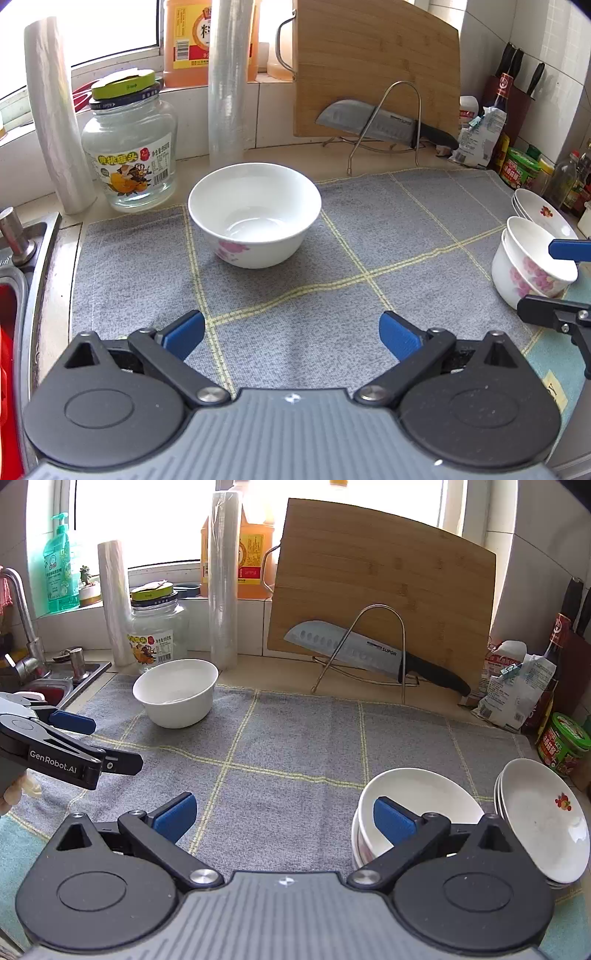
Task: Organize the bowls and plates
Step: 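Move the right gripper toward the pink-flowered bowl beside the glass jar, then close the right gripper on the pink-flowered bowl's rim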
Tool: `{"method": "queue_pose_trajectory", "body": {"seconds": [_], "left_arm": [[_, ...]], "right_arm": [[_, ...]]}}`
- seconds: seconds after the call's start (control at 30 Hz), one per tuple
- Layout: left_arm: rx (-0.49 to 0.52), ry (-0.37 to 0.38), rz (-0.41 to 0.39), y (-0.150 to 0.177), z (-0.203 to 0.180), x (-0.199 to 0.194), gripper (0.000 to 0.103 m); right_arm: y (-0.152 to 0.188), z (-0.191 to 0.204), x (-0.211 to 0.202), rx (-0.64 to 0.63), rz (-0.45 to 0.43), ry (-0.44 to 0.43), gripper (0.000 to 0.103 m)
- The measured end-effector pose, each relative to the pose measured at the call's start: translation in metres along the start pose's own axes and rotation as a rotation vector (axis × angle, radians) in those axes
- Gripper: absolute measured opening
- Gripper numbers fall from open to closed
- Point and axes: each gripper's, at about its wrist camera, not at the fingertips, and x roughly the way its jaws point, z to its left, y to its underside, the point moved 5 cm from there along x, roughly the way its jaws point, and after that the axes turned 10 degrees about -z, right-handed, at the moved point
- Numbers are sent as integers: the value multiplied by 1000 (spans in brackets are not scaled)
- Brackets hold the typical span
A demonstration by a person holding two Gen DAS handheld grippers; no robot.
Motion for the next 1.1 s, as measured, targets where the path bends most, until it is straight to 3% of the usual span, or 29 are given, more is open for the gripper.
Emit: {"method": "queue_pose_trajectory", "body": {"seconds": [0.27, 0.47, 0.73, 1.1], "left_arm": [[43, 47, -10, -1, 24, 19, 100], [91, 64, 5, 3, 28, 39, 101], [152, 40, -5, 11, 25, 52, 103], [161, 19, -95, -7, 23, 61, 102]], "right_arm": [[-12, 37, 16, -59, 55, 56, 103], [-19, 55, 35, -99, 83, 50, 103], [-37, 64, 71, -129, 76, -11, 103], [-60, 73, 122, -78, 100, -139, 103]]}}
